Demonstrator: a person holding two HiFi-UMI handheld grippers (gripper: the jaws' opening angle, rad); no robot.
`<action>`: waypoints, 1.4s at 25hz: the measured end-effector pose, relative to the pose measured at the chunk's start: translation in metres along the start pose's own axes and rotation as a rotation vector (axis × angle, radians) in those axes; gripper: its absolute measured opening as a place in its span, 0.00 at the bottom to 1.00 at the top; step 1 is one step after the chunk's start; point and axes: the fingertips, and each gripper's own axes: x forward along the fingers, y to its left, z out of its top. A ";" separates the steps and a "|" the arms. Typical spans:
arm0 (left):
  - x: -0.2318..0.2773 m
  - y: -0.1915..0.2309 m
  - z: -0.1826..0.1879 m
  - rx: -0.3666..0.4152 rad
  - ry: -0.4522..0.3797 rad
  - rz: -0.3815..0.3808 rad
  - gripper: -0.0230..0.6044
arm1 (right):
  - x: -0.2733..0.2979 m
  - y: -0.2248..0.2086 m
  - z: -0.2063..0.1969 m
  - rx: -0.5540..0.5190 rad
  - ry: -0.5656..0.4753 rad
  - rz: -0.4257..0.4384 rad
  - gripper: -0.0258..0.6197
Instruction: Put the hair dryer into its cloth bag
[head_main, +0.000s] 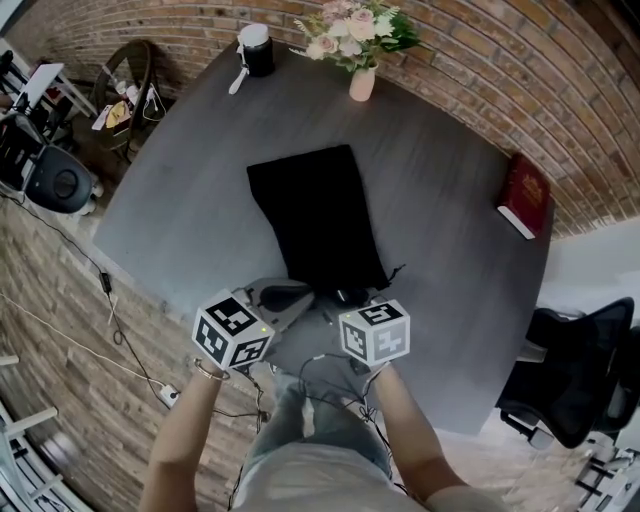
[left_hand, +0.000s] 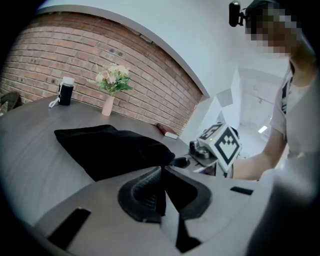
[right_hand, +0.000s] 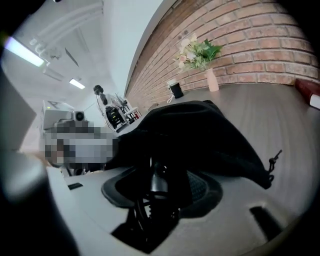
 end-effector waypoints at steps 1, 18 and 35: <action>0.000 -0.001 0.000 0.006 0.006 -0.003 0.07 | 0.004 -0.001 0.005 0.019 -0.013 -0.007 0.35; 0.001 0.015 0.004 -0.026 -0.013 0.018 0.07 | 0.051 -0.026 0.036 0.134 -0.074 -0.089 0.37; 0.004 0.026 -0.001 -0.047 -0.019 0.052 0.07 | 0.049 -0.034 0.034 0.108 -0.035 -0.080 0.53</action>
